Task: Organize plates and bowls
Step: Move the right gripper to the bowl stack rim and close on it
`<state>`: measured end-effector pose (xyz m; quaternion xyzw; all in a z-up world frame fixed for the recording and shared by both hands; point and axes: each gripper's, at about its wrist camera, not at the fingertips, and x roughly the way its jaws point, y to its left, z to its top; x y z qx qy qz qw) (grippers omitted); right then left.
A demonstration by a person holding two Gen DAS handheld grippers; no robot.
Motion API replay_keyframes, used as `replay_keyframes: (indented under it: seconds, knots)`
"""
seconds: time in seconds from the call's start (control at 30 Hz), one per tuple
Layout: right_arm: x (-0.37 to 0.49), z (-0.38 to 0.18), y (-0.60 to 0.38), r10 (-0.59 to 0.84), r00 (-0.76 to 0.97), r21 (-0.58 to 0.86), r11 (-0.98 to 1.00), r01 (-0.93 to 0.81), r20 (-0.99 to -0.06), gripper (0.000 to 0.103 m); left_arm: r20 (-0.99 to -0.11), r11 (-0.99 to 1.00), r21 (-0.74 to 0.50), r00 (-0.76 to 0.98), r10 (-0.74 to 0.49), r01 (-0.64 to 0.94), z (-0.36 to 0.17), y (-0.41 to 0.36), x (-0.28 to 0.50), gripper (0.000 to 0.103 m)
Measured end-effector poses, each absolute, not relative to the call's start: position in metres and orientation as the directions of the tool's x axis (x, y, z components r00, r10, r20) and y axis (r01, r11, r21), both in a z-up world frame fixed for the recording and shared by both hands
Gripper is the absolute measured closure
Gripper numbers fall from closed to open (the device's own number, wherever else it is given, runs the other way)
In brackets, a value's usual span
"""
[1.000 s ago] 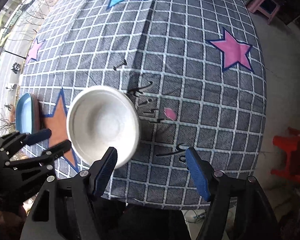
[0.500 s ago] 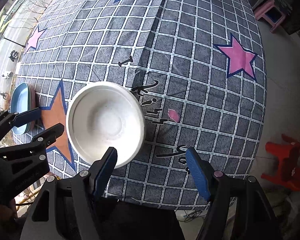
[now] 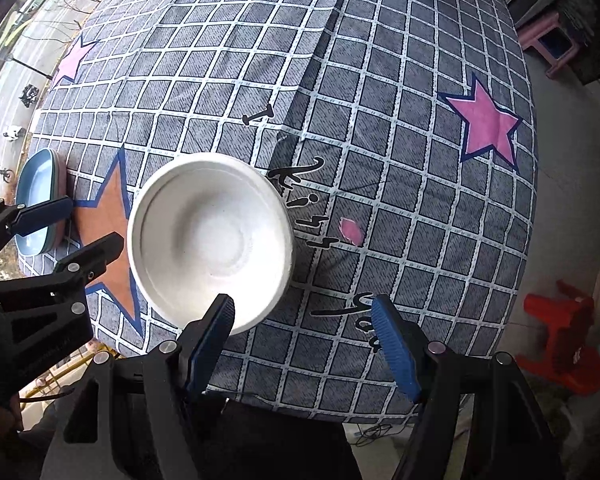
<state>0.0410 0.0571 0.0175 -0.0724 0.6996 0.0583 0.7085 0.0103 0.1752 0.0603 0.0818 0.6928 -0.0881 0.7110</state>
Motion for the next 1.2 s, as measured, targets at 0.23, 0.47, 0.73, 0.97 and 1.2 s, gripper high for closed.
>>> replay_keyframes:
  seconds: [0.23,0.47,0.73,0.97,1.2]
  knots:
    - [0.045,0.017,0.047,0.000,0.042,-0.007,0.985,-0.172,-0.999,0.031,-0.998,0.973,0.019,0.066,0.004,0.231,0.059,0.164,0.016,0.036]
    - [0.048,0.012,0.048,0.017,0.035,0.009,0.977,-0.211,-0.999,0.031,-0.994,0.969,0.066,0.105,0.042,0.237,0.060,0.157,0.017,0.036]
    - [0.053,0.005,0.047,0.045,0.027,0.037,0.965,-0.259,-0.999,0.031,-0.991,0.978,0.094,0.109,0.074,0.187,0.064,0.158,0.016,0.036]
    - [0.060,-0.006,0.042,0.088,0.025,0.077,0.959,-0.273,-0.996,0.031,-0.999,0.997,0.042,-0.011,0.043,0.066,0.034,0.171,0.015,0.036]
    - [0.059,-0.024,0.048,0.110,-0.004,0.106,0.948,-0.301,-0.994,0.031,-0.999,0.998,0.025,-0.023,0.026,0.050,0.023,0.168,0.013,0.036]
